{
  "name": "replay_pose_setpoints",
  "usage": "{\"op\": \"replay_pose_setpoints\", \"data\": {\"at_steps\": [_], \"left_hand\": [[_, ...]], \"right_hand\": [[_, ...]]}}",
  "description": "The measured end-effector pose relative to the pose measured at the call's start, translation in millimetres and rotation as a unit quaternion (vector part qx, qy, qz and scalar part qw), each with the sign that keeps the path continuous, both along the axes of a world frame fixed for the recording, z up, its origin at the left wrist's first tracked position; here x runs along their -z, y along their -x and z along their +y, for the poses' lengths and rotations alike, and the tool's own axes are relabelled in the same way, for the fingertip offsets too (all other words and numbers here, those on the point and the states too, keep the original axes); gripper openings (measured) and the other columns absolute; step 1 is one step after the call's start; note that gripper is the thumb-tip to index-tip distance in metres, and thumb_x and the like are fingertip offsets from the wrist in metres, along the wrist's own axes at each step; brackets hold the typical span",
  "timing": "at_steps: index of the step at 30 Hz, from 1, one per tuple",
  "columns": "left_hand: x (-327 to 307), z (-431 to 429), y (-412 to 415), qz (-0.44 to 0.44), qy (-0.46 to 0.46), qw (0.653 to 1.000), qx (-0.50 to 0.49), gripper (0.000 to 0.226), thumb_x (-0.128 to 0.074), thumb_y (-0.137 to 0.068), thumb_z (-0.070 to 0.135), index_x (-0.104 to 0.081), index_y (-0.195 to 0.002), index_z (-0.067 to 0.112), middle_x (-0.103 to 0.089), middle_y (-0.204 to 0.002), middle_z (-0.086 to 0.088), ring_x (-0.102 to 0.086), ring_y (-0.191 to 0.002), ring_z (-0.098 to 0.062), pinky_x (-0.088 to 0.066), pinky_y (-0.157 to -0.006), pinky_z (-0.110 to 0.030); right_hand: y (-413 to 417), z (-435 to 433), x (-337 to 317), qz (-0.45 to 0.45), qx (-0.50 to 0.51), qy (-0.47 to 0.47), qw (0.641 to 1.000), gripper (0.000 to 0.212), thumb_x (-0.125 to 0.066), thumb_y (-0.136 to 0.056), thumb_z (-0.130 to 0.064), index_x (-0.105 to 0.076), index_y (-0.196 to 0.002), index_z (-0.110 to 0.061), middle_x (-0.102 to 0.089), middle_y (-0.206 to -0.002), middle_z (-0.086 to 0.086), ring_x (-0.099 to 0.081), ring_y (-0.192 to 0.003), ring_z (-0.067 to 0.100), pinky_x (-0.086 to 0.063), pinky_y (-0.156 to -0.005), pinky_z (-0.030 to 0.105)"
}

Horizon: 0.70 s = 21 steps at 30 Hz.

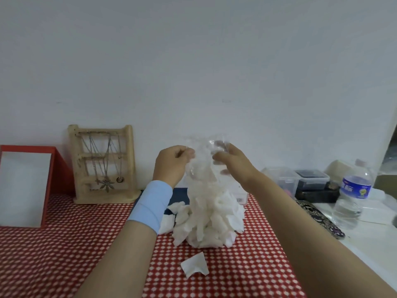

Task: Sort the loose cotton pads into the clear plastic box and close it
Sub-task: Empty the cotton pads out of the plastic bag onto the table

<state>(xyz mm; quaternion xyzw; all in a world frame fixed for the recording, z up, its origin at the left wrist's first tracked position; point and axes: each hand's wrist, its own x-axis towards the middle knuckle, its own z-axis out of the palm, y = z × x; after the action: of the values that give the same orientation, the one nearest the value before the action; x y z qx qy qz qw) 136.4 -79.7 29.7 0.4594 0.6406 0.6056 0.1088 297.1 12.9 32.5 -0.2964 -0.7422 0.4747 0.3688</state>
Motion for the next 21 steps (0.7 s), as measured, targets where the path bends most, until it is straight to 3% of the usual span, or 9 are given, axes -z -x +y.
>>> {"op": "replay_pose_setpoints", "data": {"at_steps": [5, 7, 10, 12, 15, 16, 18, 19, 21], "left_hand": [[-11, -14, 8, -0.145, -0.041, 0.989, -0.006, 0.02, -0.052, -0.102, 0.016, -0.069, -0.104, 0.007, -0.077, -0.094, -0.002, -0.073, -0.074, -0.017, -0.063, -0.074, -0.034], [-11, -20, 15, -0.16, -0.028, 0.987, -0.008, 0.022, -0.049, -0.103, 0.015, -0.065, -0.113, 0.004, -0.077, -0.093, -0.004, -0.07, -0.069, -0.021, -0.062, -0.069, -0.035], [-5, -29, 29, -0.164, 0.024, 0.985, -0.038, 0.027, -0.044, -0.102, 0.009, -0.048, -0.128, 0.013, -0.073, -0.103, -0.005, -0.069, -0.071, -0.025, -0.061, -0.072, -0.039], [2, -39, 38, -0.055, 0.052, 0.992, -0.099, 0.057, -0.046, -0.094, -0.002, -0.032, -0.143, 0.024, -0.056, -0.126, 0.002, -0.062, -0.1, -0.021, -0.055, -0.089, -0.038], [6, -56, 42, 0.159, -0.032, 0.979, -0.124, 0.086, -0.053, -0.081, -0.009, -0.026, -0.151, 0.033, -0.023, -0.157, 0.014, -0.027, -0.139, -0.006, -0.028, -0.111, -0.027], [7, -56, 40, 0.223, -0.039, 0.968, -0.108, 0.081, -0.058, -0.082, -0.001, -0.031, -0.149, 0.036, -0.023, -0.157, 0.018, -0.022, -0.143, -0.005, -0.023, -0.115, -0.029], [8, -53, 44, 0.294, 0.012, 0.952, -0.079, 0.057, -0.062, -0.089, 0.02, -0.046, -0.14, 0.041, -0.047, -0.147, 0.016, -0.04, -0.138, -0.01, -0.032, -0.116, -0.036], [9, -51, 46, 0.282, 0.045, 0.956, -0.068, 0.039, -0.061, -0.093, 0.028, -0.057, -0.129, 0.041, -0.06, -0.133, 0.016, -0.052, -0.127, -0.01, -0.041, -0.108, -0.035], [12, -46, 52, 0.214, 0.068, 0.973, -0.055, 0.017, -0.058, -0.097, 0.029, -0.071, -0.105, 0.037, -0.07, -0.108, 0.017, -0.063, -0.105, -0.008, -0.05, -0.091, -0.031]], "right_hand": [[1, -6, 0, -0.059, 0.051, -0.049, 0.996, 0.011, -0.071, -0.087, -0.018, -0.069, -0.098, -0.018, -0.076, -0.097, 0.01, -0.074, -0.086, 0.018, -0.048, -0.066, 0.021], [4, -6, 2, -0.046, 0.051, -0.053, 0.996, 0.01, -0.073, -0.085, -0.016, -0.075, -0.094, -0.01, -0.076, -0.089, 0.004, -0.069, -0.065, 0.006, -0.043, -0.055, 0.011], [18, -13, 4, -0.04, 0.056, -0.07, 0.995, 0.02, -0.074, -0.087, -0.021, -0.074, -0.088, -0.002, -0.067, -0.074, 0.001, -0.057, -0.058, 0.006, -0.037, -0.049, 0.009], [29, -18, 6, -0.063, 0.049, -0.086, 0.993, 0.023, -0.073, -0.091, -0.026, -0.07, -0.077, -0.007, -0.055, -0.064, -0.012, -0.047, -0.048, 0.001, -0.036, -0.052, 0.011], [47, -26, 8, -0.115, 0.033, -0.126, 0.985, 0.033, -0.072, -0.091, -0.025, -0.057, -0.062, -0.021, -0.048, -0.052, -0.016, -0.043, -0.045, 0.002, -0.033, -0.048, 0.013], [50, -28, 8, -0.127, 0.029, -0.143, 0.981, 0.032, -0.072, -0.09, -0.025, -0.057, -0.062, -0.024, -0.05, -0.053, -0.017, -0.045, -0.049, 0.002, -0.034, -0.048, 0.013], [58, -33, 5, -0.142, 0.013, -0.169, 0.975, 0.019, -0.075, -0.087, -0.028, -0.064, -0.072, -0.028, -0.06, -0.069, -0.019, -0.055, -0.064, 0.0, -0.039, -0.055, 0.012], [60, -36, 4, -0.146, 0.002, -0.171, 0.975, 0.011, -0.078, -0.084, -0.031, -0.068, -0.082, -0.028, -0.066, -0.081, -0.019, -0.06, -0.075, -0.001, -0.044, -0.063, 0.014], [58, -37, 2, -0.164, -0.018, -0.155, 0.974, 0.028, -0.083, -0.079, -0.038, -0.071, -0.102, -0.027, -0.068, -0.099, -0.015, -0.063, -0.092, 0.003, -0.049, -0.076, 0.018]]}}
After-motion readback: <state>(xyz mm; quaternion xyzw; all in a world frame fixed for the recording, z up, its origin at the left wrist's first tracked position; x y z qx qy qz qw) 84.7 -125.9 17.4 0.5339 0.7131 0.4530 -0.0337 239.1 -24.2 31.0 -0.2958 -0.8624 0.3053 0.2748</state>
